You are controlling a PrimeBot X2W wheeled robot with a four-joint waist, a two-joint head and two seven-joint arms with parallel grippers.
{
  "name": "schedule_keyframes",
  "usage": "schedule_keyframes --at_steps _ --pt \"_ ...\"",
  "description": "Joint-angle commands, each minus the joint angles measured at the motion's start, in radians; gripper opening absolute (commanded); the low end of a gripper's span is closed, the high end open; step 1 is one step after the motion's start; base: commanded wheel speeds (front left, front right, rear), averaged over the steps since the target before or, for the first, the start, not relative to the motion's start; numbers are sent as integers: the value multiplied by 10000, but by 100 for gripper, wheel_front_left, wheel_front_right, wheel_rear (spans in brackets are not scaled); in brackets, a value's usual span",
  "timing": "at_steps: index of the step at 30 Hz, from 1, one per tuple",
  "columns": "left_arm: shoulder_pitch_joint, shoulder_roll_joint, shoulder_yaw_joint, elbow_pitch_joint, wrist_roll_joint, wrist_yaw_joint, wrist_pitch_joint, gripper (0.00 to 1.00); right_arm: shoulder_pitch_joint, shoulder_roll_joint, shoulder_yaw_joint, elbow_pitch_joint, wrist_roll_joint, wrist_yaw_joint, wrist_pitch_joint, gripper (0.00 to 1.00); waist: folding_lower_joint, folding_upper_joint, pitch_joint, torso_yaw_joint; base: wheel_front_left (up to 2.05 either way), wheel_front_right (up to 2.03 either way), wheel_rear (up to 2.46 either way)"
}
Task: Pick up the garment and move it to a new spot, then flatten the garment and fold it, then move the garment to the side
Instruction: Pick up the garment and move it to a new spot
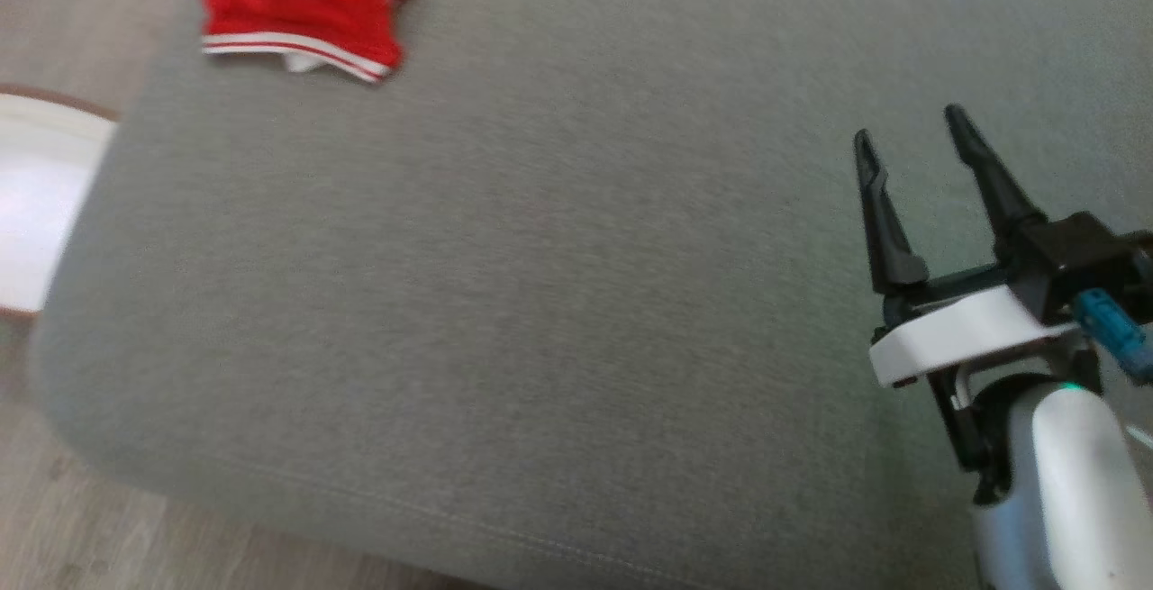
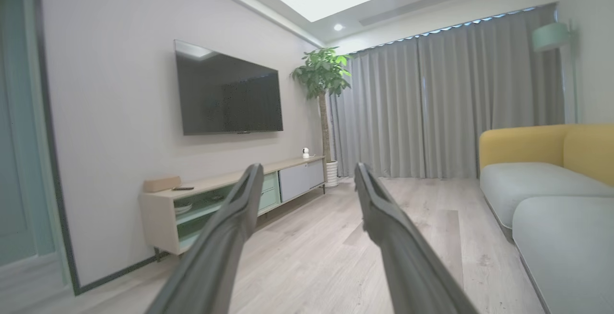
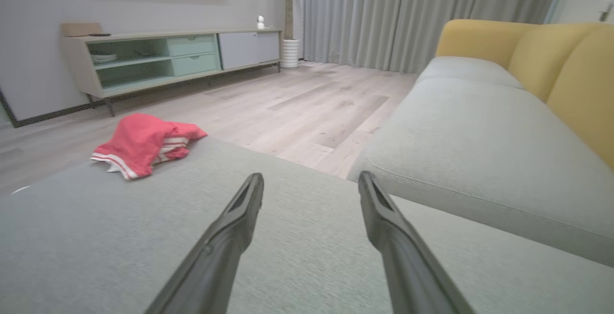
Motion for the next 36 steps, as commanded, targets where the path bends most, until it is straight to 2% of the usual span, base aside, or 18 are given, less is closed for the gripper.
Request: schedule_keyframes --at_steps 1,8,12,17,22,23,24,25,26,36 --pt "-725 789 292 248 269 -144 21 100 -264 -45 166 -508 -149 65 137 100 -4 0 1166 -1147 0 0 0" --pt "-2599 -122 -710 3217 83 -1003 781 100 -419 -136 -138 -1431 -601 65 588 100 -4 0 2423 -1944 0 0 0" --pt "-3242 -986 -1170 4535 18 -1200 959 100 -404 -169 -318 -1897 -671 65 724 100 -4 0 3059 -2045 0 0 0" --pt "-3430 -1796 -1660 6275 7 -1548 1026 100 -444 -151 -374 -1924 -577 65 637 100 -4 0 3453 -2085 0 0 0" --pt "-3450 -2156 -1781 7641 -225 -2027 1161 100 -474 -134 -409 -1820 -543 65 507 100 -4 0 3516 -2117 0 0 0" --pt "-3514 -2166 -1797 7874 -240 -2173 1102 89 -478 -131 -427 -1798 -544 65 482 100 -4 0 3513 -2108 0 0 0" --pt "-3589 -2204 -1824 8089 -240 -2307 1010 43 -477 -129 -451 -1768 -550 65 453 100 -4 0 3488 -2087 0 0 0" --pt "-3650 -2265 -1854 8281 -239 -2414 908 15 -466 -126 -473 -1729 -556 65 429 100 -4 0 3443 -2062 0 0 0" --pt "-3708 -2309 -1885 8446 -224 -2495 790 0 -455 -123 -481 -1689 -558 65 408 100 -4 0 3389 -2042 0 0 0" --pt "-4062 -2368 -2182 9170 -43 -2904 127 0 -413 -78 -420 -1158 -318 65 105 100 -4 0 2596 -2049 0 0 0"
